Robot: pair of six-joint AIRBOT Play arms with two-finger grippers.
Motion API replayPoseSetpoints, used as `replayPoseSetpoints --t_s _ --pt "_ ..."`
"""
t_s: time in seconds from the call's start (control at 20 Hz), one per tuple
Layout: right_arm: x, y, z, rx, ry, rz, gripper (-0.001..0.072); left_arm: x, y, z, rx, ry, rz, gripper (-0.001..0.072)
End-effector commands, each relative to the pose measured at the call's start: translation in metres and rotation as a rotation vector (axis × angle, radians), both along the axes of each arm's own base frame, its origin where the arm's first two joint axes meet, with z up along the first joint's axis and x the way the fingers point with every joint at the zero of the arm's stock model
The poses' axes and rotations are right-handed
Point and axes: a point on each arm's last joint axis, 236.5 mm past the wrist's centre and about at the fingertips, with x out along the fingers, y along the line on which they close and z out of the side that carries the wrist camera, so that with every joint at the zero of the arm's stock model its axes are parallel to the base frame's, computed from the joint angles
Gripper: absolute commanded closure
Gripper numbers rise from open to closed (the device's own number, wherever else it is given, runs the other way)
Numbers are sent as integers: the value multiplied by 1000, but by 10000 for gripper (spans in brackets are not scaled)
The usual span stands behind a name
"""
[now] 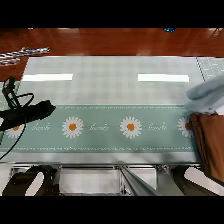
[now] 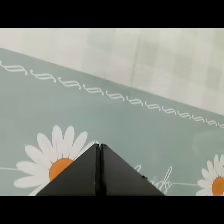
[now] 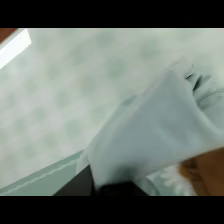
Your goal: Fold the shirts.
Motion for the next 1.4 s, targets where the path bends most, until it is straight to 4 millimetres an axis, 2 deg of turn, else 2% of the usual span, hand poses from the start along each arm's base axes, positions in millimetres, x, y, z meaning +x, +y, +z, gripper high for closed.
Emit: replayPoseSetpoints --t_s 0.0,0.05,0.15,0.2,0.25,0.3,0.35,0.4,0.45,0.55,0.6,0.65,0.7,0.75,0.8,0.85,0.9,0.95,1.0,1.05,1.1,1.15,1.2,1.25,1.3,1.35 --pt "-107 -35 -55 -73 299 -221 689 9 5 6 6 -44 23 688" --pt "-146 -47 -72 -111 398 -314 689 10 5 7 4 -48 26 688" --pt "-225 -64 -92 -201 592 -502 689 12 4 9 -7 -59 32 688" --pt "-255 -65 -100 -223 666 -550 688 14 4 10 -9 -65 36 688" --pt "-275 -62 -108 -213 713 -594 685 15 5 11 -7 -71 38 688" --pt "-288 -56 -119 -183 726 -655 595 16 5 12 -6 -77 40 688" --pt "-293 -50 -129 -154 733 -680 394 17 5 12 -5 -80 42 687" --pt "-295 -46 -138 -136 744 -671 302 17 6 12 -5 -80 43 688" --pt "-296 -45 -141 -130 753 -668 302 19 6 11 -3 -81 45 688" --pt "-289 -55 -137 -163 706 -672 303 29 11 12 16 -113 53 688" --pt "-280 -65 -130 -197 653 -676 305 38 17 18 20 -143 75 687" --pt "-263 -76 -121 -224 567 -671 345 47 22 30 33 -178 82 687" --pt "-233 -87 -105 -243 437 -639 502 58 25 48 47 -220 77 687" --pt "-191 -94 -85 -241 272 -577 674 71 28 75 68 -277 66 688" --pt "-142 -94 -59 -231 88 -494 689 85 28 108 83 -340 51 688" --pt "-86 -84 -26 -188 -115 -406 689 97 26 142 86 -389 38 688" --pt "-39 -65 5 -137 -277 -310 689 109 21 178 87 -435 13 688" --pt "5 -34 35 -85 -412 -190 689 117 11 208 87 -467 -26 688" --pt "40 2 53 -50 -492 -69 689 124 -4 233 85 -485 -82 688" --pt "66 38 57 -37 -517 43 689 128 -24 249 80 -486 -148 688" --pt "85 76 50 -33 -505 151 689 129 -47 254 83 -469 -226 689" --pt "100 118 32 -34 -463 267 689 128 -67 245 97 -430 -294 689" --pt "109 150 7 -62 -396 367 689 126 -83 220 141 -358 -360 689" --pt "112 175 -26 -124 -300 464 689 122 -88 184 209 -261 -405 689" --pt "110 183 -65 -227 -166 539 689 118 -85 139 284 -140 -418 688" --pt "104 174 -102 -327 -15 551 689 113 -75 101 345 -41 -408 688"
